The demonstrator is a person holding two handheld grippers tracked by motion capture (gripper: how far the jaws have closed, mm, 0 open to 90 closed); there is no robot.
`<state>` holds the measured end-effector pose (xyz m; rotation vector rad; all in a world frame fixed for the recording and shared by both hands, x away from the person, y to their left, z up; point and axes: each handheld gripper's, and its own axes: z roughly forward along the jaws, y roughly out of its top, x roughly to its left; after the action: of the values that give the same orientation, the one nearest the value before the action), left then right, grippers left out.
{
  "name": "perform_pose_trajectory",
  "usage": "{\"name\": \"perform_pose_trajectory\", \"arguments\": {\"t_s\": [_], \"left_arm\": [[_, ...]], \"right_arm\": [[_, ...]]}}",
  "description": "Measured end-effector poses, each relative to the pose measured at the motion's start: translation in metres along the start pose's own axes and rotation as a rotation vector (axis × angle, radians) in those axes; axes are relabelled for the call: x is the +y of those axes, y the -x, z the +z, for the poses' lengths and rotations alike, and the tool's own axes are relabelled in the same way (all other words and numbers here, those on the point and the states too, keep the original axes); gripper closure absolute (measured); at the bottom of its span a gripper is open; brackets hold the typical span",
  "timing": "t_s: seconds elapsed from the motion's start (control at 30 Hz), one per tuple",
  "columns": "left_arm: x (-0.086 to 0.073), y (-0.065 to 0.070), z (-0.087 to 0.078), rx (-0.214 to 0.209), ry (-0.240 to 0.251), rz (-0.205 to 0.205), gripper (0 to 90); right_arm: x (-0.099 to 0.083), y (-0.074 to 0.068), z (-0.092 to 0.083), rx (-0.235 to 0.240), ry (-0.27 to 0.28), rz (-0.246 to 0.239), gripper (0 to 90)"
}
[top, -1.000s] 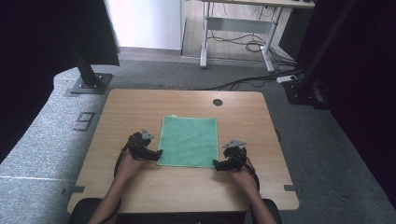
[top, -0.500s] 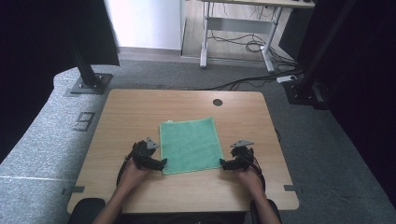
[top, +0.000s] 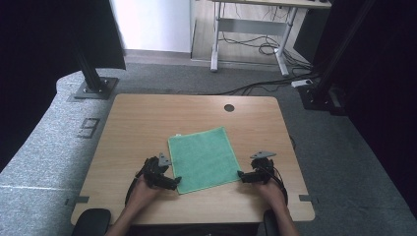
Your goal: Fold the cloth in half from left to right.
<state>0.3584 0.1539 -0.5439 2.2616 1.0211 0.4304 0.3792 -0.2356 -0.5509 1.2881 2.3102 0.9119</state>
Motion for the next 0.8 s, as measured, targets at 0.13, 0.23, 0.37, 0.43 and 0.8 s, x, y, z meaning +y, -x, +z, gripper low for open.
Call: {"name": "perform_pose_trajectory", "arguments": {"t_s": [0.13,0.23,0.37,0.43,0.8], "left_arm": [[0.005,-0.015,-0.003,0.03,0.017,-0.021,0.0],[0.011,-0.029,-0.005,0.038,0.034,-0.048,0.0],[0.019,-0.046,-0.002,0.049,0.048,-0.083,0.0],[0.024,-0.054,0.0,0.054,0.054,-0.091,0.0],[0.053,-0.086,0.018,0.096,0.077,-0.119,0.0]], "right_arm": [[-0.002,0.002,0.002,-0.005,0.02,0.003,0.0],[-0.005,0.002,0.002,0.001,0.045,0.0,0.0],[-0.006,0.002,0.002,0.0,0.053,-0.001,0.0],[-0.006,0.002,0.002,0.0,0.053,-0.001,0.0],[-0.006,0.002,0.002,0.001,0.053,0.0,0.0]]}}
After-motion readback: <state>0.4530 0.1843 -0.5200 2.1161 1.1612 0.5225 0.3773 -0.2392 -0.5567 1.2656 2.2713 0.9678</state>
